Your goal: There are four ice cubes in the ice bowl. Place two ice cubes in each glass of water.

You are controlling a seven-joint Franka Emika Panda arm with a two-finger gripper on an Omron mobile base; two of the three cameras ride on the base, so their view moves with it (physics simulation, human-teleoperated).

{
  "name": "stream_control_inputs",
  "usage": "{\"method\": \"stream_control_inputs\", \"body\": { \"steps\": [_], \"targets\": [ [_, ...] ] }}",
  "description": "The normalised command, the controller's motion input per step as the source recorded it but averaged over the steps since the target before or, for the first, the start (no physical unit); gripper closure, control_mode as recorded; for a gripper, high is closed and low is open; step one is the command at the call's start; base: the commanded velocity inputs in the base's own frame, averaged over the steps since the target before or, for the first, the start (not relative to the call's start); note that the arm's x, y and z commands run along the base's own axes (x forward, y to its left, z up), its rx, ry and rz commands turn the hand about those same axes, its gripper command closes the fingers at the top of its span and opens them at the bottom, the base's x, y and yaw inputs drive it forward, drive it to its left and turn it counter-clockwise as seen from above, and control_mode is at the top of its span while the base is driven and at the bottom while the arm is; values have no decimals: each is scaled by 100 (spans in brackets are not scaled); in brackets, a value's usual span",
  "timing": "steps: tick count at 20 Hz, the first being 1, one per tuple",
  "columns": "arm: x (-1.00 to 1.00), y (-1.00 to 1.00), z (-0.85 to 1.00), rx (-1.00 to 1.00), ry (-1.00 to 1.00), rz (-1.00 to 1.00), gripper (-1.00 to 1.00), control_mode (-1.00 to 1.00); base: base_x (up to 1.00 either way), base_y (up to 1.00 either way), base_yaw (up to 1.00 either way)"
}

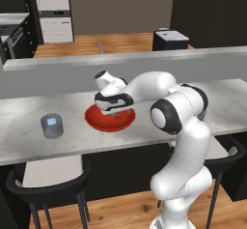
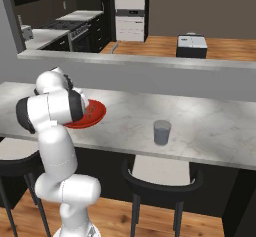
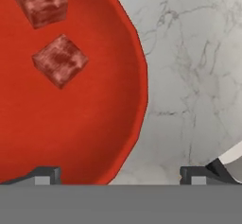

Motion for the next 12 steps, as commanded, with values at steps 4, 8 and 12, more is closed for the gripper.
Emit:
{"method": "stream_control_inputs", "body": {
  "steps": [4,8,12],
  "targets": [
    [3,-9,0,0,-5,0,-100,-100,0,0,0],
    [0,-34,2,0,0,8,-100,-100,0,0,0],
    [0,-41,0,2,0,26,-100,-100,0,0,0]
  ]
}}
